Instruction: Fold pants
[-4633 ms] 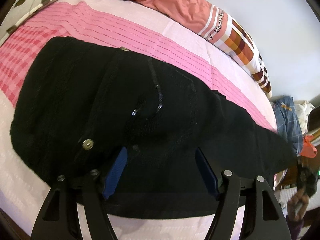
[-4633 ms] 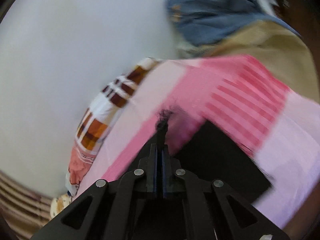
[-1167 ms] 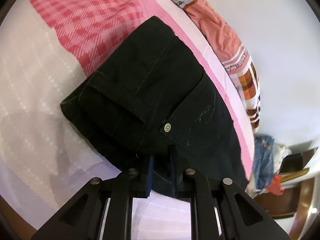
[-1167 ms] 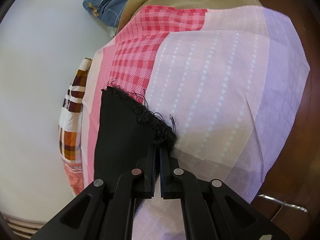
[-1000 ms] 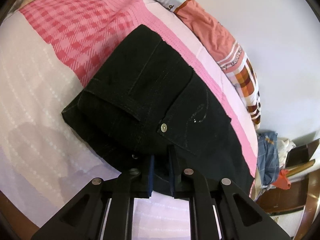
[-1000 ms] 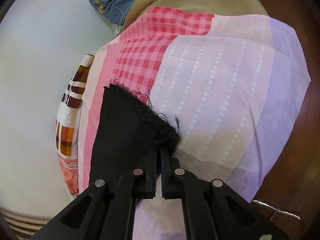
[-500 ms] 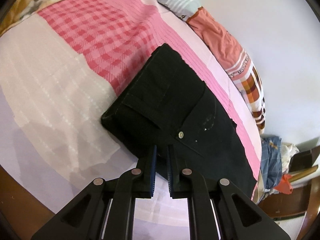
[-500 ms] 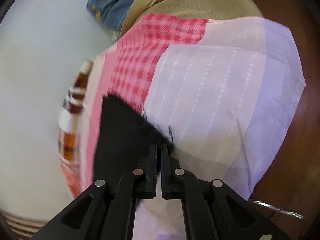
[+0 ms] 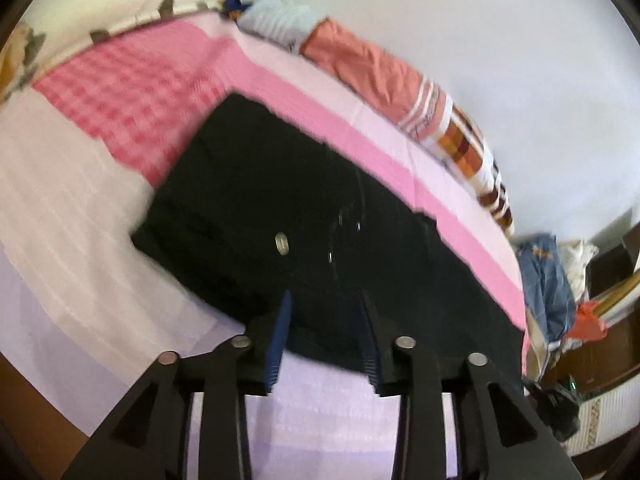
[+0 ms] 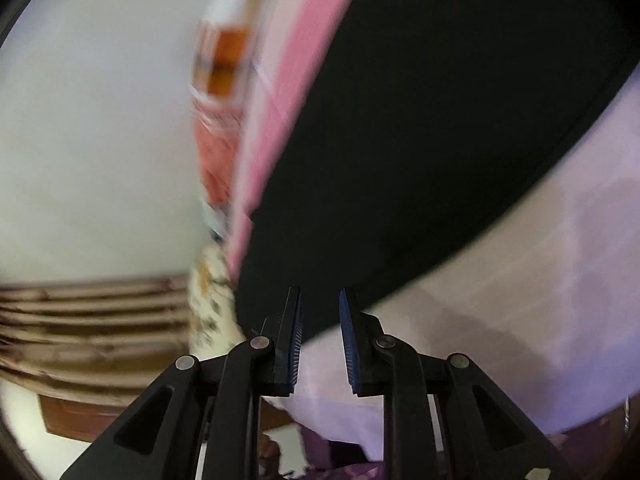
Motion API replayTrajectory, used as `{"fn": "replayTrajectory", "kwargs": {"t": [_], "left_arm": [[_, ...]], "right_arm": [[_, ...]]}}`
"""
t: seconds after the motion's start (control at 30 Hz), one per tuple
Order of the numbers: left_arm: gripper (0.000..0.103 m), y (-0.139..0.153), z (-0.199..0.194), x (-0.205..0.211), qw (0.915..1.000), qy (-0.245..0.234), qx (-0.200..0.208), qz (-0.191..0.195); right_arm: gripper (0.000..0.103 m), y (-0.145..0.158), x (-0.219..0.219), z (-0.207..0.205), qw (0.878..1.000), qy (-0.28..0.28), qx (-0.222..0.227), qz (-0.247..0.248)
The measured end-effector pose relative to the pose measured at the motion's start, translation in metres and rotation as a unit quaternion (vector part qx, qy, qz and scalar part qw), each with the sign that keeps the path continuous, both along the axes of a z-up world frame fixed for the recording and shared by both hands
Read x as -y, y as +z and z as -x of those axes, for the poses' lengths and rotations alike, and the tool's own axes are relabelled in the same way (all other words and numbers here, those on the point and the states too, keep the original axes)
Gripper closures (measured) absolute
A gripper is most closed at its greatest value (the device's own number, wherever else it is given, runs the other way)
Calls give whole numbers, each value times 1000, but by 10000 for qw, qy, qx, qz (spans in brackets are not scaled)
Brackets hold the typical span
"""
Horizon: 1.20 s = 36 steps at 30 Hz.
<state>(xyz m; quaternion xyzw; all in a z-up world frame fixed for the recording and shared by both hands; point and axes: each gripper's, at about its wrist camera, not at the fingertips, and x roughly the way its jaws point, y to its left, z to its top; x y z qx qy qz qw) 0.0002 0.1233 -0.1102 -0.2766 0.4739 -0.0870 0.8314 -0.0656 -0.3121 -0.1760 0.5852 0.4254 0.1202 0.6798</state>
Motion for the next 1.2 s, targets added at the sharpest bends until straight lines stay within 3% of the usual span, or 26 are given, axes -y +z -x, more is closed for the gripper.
{"fn": "replayTrajectory", "kwargs": {"t": [0.2, 0.33, 0.5, 0.6, 0.7, 0.73, 0.77, 0.8, 0.87, 1.2], "left_arm": [[64, -11, -1, 8, 9996, -158, -199, -151], [51, -12, -1, 5, 9996, -109, -190, -156], [51, -18, -2, 5, 9994, -129, -327, -76], [50, -22, -2, 3, 9991, -121, -410, 27], [50, -26, -2, 4, 9986, -133, -505, 92], [50, -27, -2, 5, 9984, -148, -528, 108], [50, -28, -2, 6, 9983, -167, -549, 112], [50, -28, -2, 7, 9982, -182, -568, 95], [49, -28, -2, 7, 9980, -203, -589, 62], [46, -26, -3, -7, 9982, 89, -587, 102]], "right_arm": [[83, -19, 4, 2, 9986, -359, -376, -62], [83, -18, 8, -1, 9973, -531, -508, 27], [73, -18, -6, -9, 9971, -543, -524, -29], [61, -18, -15, -15, 9974, -588, -422, -42], [60, -17, -23, -21, 9979, -550, -335, 92], [64, -16, -25, -23, 9979, -526, -308, 204], [85, -14, -27, -24, 9975, -474, -320, 406], [95, -16, -28, -27, 9965, -386, -415, 613], [98, -24, -26, -23, 9973, -422, -432, 426], [100, -21, -32, -11, 9974, -196, -460, 528]]}}
